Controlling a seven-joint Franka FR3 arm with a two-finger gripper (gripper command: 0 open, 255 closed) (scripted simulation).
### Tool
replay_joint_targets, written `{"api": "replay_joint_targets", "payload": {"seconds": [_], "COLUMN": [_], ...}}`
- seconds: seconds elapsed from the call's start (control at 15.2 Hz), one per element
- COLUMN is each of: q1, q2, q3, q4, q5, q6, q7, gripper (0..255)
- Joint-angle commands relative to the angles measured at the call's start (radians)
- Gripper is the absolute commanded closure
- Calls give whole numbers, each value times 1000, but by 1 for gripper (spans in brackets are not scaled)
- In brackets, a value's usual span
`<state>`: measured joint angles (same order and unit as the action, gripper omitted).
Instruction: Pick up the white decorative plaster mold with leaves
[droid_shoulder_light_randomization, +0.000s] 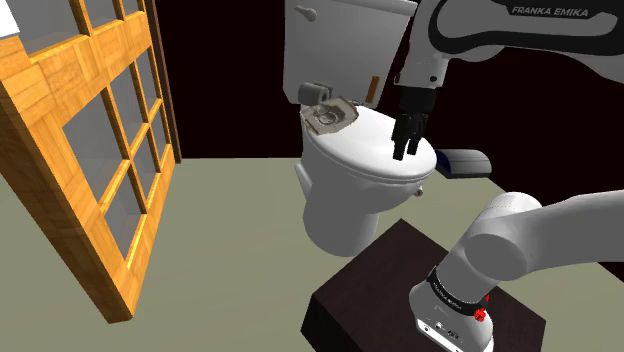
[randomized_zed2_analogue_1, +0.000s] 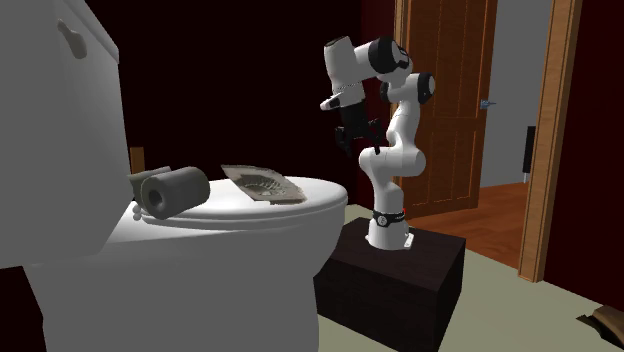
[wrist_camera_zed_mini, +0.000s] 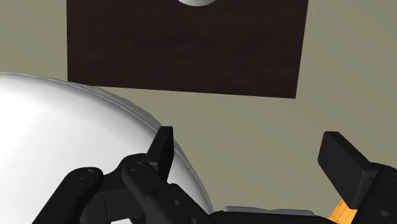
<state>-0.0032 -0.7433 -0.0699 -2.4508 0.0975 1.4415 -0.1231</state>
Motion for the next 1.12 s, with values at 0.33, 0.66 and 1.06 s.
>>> {"api": "replay_joint_targets", "payload": {"seconds": [0.33, 0.66, 1.06], "q1": [-22, -29, -29], "q2": [130, 264, 435], "q3": [-98, -198, -322], "q4": [81, 177, 311], "q5": [67, 166, 335], "q6": [122, 215, 277], "q7": [-48, -113, -214], "gripper": [0, 0, 0]}}
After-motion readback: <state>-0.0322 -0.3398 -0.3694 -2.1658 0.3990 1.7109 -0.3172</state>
